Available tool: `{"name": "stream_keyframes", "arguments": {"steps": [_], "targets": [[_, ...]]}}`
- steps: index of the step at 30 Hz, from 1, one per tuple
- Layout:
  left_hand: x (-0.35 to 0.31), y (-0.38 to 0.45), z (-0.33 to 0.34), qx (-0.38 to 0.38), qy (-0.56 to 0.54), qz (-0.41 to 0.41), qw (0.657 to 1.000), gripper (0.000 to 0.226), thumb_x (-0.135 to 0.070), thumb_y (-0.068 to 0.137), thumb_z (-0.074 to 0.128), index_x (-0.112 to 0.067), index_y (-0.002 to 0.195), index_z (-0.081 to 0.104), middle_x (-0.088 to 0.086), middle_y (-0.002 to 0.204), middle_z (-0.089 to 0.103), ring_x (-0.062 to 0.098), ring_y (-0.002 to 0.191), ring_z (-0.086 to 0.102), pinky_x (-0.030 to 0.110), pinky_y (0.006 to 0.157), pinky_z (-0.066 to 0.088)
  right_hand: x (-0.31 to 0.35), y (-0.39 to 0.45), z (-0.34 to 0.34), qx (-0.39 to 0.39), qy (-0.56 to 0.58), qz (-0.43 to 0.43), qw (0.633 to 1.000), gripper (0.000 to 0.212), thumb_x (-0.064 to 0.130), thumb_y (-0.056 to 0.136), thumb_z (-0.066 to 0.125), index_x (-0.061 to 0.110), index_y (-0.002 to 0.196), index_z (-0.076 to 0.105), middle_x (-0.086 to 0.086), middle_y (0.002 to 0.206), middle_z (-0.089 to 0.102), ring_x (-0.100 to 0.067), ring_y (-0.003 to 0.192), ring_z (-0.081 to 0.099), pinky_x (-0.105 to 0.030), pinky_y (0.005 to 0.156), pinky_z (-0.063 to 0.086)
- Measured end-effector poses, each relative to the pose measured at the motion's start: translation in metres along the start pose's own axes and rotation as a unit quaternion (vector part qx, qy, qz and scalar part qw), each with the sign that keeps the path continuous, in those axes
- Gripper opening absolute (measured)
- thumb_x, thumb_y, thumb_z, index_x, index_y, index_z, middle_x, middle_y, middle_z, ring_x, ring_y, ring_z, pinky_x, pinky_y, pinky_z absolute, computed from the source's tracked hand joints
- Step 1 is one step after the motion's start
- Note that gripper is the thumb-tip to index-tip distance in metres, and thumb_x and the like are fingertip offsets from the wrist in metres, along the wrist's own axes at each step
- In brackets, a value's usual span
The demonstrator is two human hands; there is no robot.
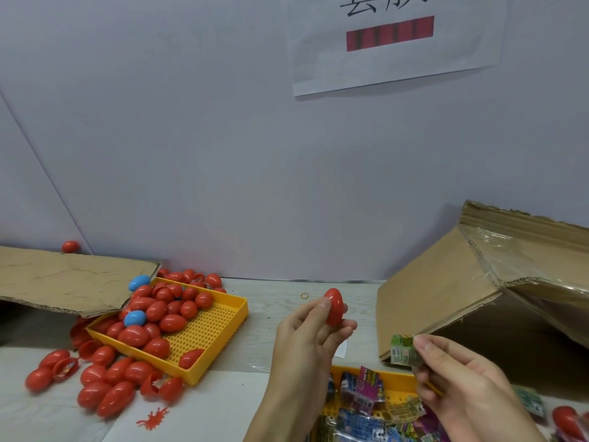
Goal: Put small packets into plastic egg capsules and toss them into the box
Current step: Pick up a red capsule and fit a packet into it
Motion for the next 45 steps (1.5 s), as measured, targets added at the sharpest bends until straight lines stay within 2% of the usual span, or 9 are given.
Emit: {"name": "stream_keyframes", "arguments": {"steps": [4, 8, 12, 20, 25, 29, 33, 36, 45], "targets": [[0.001, -0.004, 0.003, 0.032, -0.077, -0.062, 0.995, 0.032, -0.014, 0.096, 0.053, 0.008, 0.118, 0.056, 0.026, 0.091, 0.069, 0.026, 0.068, 0.067, 0.028, 0.06, 0.058, 0.0, 0.0, 0.0, 0.001, 0.004, 0.005, 1.0, 0.017, 0.006, 0.058, 0.066, -0.003, 0.072, 0.067, -0.013, 0.055, 0.05, -0.019, 0.049, 0.045, -0.022, 0.035, 0.035], [0.003, -0.006, 0.004, 0.033, -0.119, -0.113, 0.986, 0.032, -0.015, 0.097, 0.05, 0.009, 0.117, 0.056, 0.025, 0.084, 0.064, 0.024, 0.06, 0.06, 0.026, 0.053, 0.055, 0.001, -0.002, -0.001, 0.003, -0.01, 0.0, 1.0, 0.023, 0.008, 0.059, 0.066, -0.003, 0.079, 0.066, -0.011, 0.053, 0.05, -0.019, 0.05, 0.046, -0.029, 0.046, 0.031], [0.008, -0.007, 0.004, 0.047, -0.097, -0.143, 0.984, 0.032, -0.013, 0.094, 0.049, 0.01, 0.114, 0.059, 0.021, 0.079, 0.061, 0.023, 0.058, 0.055, 0.026, 0.051, 0.052, 0.002, -0.004, 0.0, 0.006, -0.016, -0.005, 1.0, 0.025, 0.009, 0.059, 0.065, -0.002, 0.081, 0.065, -0.01, 0.057, 0.052, -0.018, 0.052, 0.047, -0.028, 0.046, 0.03], [0.01, -0.001, 0.004, 0.097, 0.073, -0.084, 0.989, 0.02, -0.009, 0.095, 0.051, 0.003, 0.103, 0.066, 0.017, 0.076, 0.066, 0.022, 0.057, 0.057, 0.026, 0.054, 0.049, 0.002, -0.003, -0.004, -0.011, -0.058, -0.048, 0.997, 0.026, 0.015, 0.059, 0.07, 0.004, 0.083, 0.069, -0.01, 0.056, 0.061, -0.02, 0.054, 0.055, -0.027, 0.044, 0.039], [0.013, -0.004, 0.009, 0.164, 0.141, -0.089, 0.972, 0.013, -0.005, 0.094, 0.053, 0.0, 0.097, 0.064, 0.021, 0.078, 0.067, 0.022, 0.055, 0.058, 0.025, 0.053, 0.05, 0.006, -0.006, -0.007, -0.019, -0.162, -0.131, 0.978, 0.021, 0.03, 0.06, 0.073, 0.025, 0.08, 0.075, -0.012, 0.075, 0.074, -0.035, 0.078, 0.068, -0.041, 0.065, 0.049], [0.017, -0.002, 0.009, 0.172, 0.186, -0.088, 0.963, 0.014, -0.007, 0.097, 0.052, -0.001, 0.098, 0.064, 0.02, 0.081, 0.067, 0.02, 0.055, 0.058, 0.024, 0.054, 0.049, 0.008, -0.011, -0.005, -0.022, -0.184, -0.159, 0.97, 0.023, 0.03, 0.06, 0.073, 0.025, 0.082, 0.074, -0.012, 0.08, 0.074, -0.035, 0.08, 0.069, -0.043, 0.068, 0.052], [0.019, -0.004, 0.013, 0.188, 0.192, -0.085, 0.96, 0.014, -0.008, 0.098, 0.052, -0.001, 0.099, 0.064, 0.018, 0.075, 0.066, 0.019, 0.054, 0.057, 0.023, 0.052, 0.048, 0.01, -0.013, 0.0, 0.011, -0.22, -0.173, 0.96, 0.013, 0.013, 0.071, 0.074, 0.023, 0.077, 0.074, -0.009, 0.074, 0.073, -0.014, 0.065, 0.067, -0.027, 0.056, 0.053], [0.018, -0.004, 0.012, 0.174, 0.171, -0.082, 0.966, 0.011, -0.008, 0.096, 0.054, -0.002, 0.096, 0.062, 0.022, 0.079, 0.063, 0.02, 0.053, 0.057, 0.024, 0.051, 0.048, 0.011, -0.013, 0.0, 0.02, -0.257, -0.191, 0.947, 0.022, 0.001, 0.076, 0.072, 0.023, 0.075, 0.073, -0.007, 0.072, 0.072, -0.009, 0.064, 0.067, -0.022, 0.06, 0.053], [0.016, 0.0, 0.006, 0.167, 0.15, -0.076, 0.971, 0.01, -0.012, 0.096, 0.054, -0.009, 0.087, 0.056, 0.019, 0.076, 0.068, 0.021, 0.054, 0.054, 0.024, 0.052, 0.046, 0.013, -0.016, 0.002, 0.004, -0.292, -0.215, 0.932, 0.025, 0.005, 0.078, 0.072, 0.029, 0.074, 0.071, -0.003, 0.072, 0.073, -0.01, 0.071, 0.069, -0.033, 0.069, 0.047]]}}
Point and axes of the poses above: each hand's wrist, its own y-axis towards the middle knuckle, its own z-axis out of the palm, x = y × z, the point moved 4 cm from there along y, towards the middle knuckle
